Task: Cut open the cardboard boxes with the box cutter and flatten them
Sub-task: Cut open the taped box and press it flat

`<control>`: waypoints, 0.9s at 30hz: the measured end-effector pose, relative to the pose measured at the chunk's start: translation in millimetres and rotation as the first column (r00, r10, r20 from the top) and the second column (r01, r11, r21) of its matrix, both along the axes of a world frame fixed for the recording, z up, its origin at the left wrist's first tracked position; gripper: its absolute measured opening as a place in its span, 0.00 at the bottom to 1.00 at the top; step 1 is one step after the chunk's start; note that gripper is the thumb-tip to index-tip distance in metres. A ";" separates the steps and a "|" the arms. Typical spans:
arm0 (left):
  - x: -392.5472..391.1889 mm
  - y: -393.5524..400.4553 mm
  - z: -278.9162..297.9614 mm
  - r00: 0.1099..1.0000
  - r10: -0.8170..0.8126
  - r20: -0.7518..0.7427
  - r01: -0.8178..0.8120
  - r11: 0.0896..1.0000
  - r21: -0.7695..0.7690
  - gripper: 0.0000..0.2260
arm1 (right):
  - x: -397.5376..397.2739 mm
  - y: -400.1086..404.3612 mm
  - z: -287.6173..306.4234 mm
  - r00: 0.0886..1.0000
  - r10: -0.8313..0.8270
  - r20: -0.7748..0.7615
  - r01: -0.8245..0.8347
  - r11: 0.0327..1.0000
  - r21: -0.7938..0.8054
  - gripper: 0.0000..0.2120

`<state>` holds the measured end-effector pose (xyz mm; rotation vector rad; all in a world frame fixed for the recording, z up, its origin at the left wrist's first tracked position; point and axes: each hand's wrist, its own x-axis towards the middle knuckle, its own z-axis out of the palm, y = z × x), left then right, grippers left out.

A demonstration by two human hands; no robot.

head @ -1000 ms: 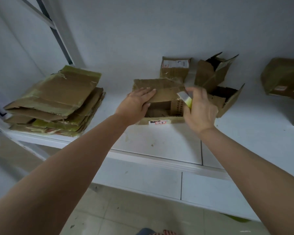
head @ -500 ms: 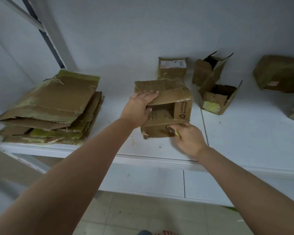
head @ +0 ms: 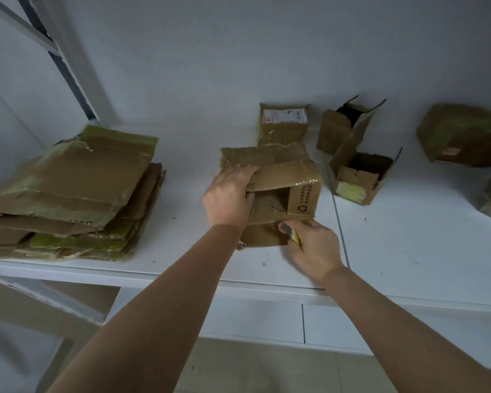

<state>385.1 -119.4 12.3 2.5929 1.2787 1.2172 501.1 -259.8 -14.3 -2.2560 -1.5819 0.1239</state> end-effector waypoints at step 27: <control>-9.0 -11.6 5.0 0.997 -0.032 -0.076 0.028 0.998 -0.054 0.23 | 3.0 41.8 29.7 0.891 -0.385 -0.241 0.439 0.866 0.240 0.34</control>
